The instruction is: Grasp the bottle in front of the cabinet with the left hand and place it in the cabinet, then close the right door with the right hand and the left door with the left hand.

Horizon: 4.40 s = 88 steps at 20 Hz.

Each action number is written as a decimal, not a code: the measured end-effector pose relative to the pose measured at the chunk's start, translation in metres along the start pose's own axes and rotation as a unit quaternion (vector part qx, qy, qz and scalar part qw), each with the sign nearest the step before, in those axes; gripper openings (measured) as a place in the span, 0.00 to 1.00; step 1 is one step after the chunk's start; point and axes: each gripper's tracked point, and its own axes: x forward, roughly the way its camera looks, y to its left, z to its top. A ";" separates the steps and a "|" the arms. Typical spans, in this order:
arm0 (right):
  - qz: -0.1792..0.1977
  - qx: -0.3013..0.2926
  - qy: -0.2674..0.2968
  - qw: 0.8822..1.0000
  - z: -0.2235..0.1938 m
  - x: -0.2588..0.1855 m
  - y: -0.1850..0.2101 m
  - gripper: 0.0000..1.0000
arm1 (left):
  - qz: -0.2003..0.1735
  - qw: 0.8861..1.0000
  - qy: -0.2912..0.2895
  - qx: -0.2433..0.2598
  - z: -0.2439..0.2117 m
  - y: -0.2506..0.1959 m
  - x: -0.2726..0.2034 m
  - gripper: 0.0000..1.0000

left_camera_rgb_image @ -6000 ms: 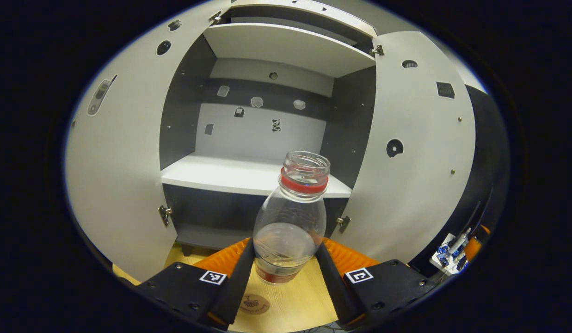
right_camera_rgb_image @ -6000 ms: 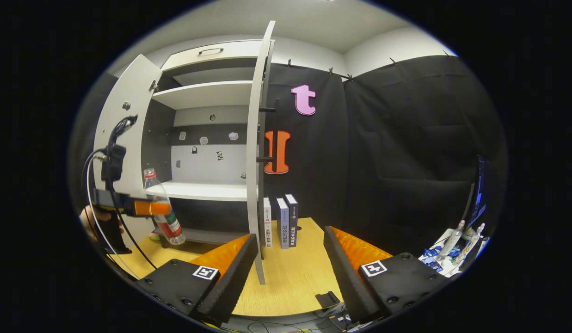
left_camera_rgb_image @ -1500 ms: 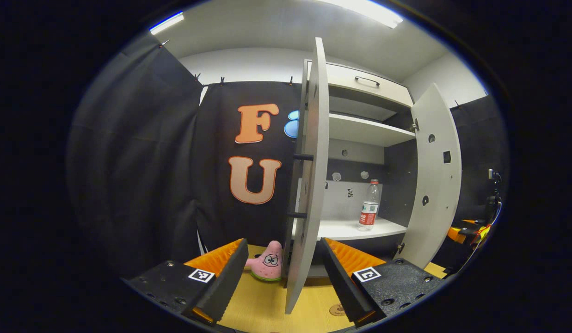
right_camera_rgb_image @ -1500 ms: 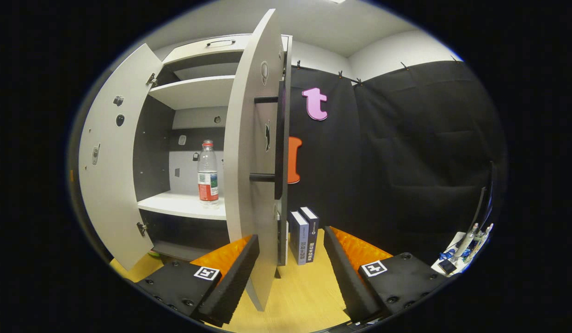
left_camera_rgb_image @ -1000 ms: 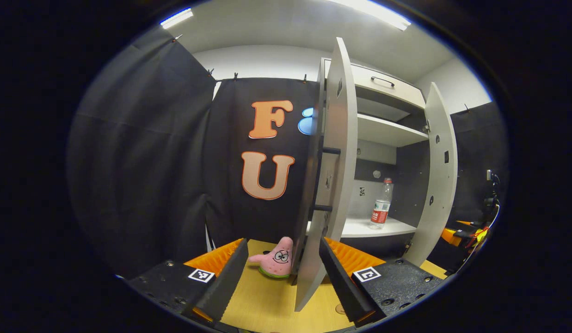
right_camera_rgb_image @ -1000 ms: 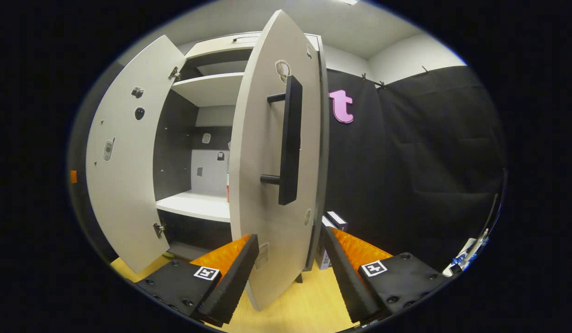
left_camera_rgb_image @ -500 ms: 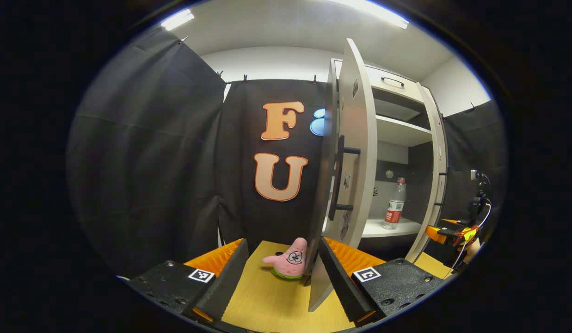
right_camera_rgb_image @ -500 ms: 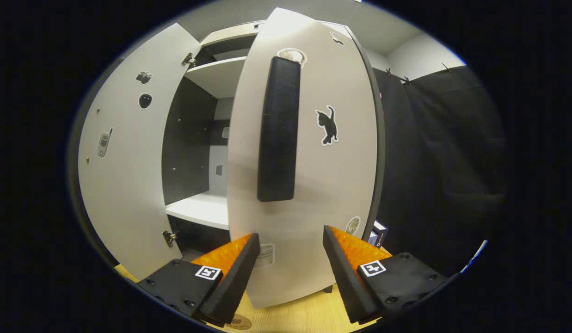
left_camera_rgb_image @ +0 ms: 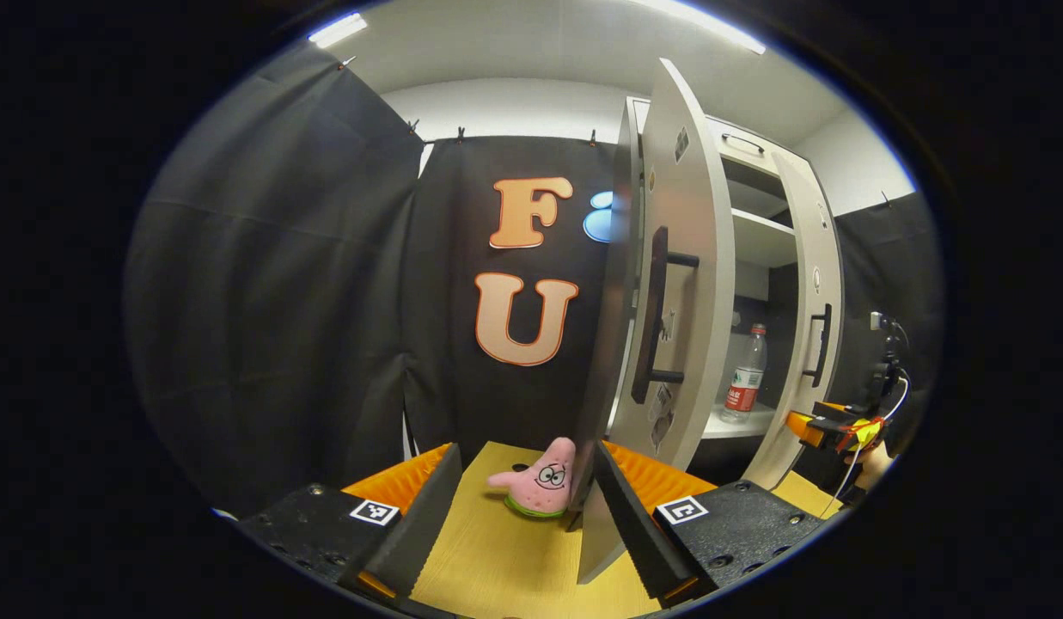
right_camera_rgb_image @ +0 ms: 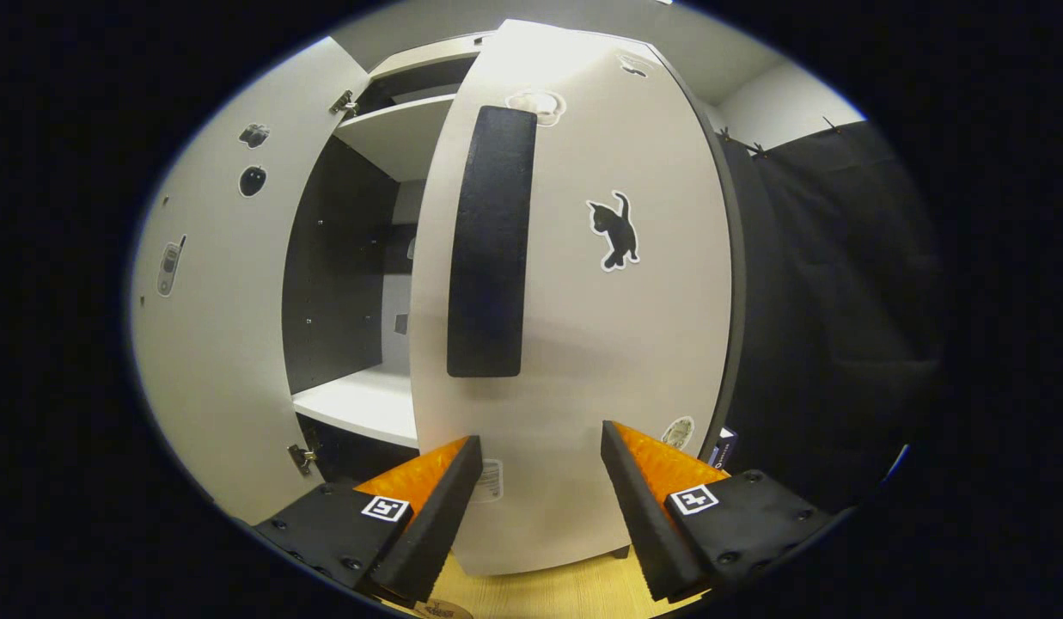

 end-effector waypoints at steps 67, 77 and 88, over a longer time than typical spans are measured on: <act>-0.213 0.001 -0.036 0.976 0.061 -0.291 -0.275 0.96 | -0.098 0.995 0.018 -0.005 -0.067 -0.246 0.163 0.90; -0.230 0.014 -0.017 0.973 0.049 -0.326 -0.299 0.96 | -0.077 0.997 0.026 -0.018 -0.069 -0.256 0.146 0.94; -0.142 0.025 -0.036 0.989 0.076 -0.318 -0.274 0.96 | -0.059 0.998 0.019 -0.016 0.011 -0.228 -0.043 0.94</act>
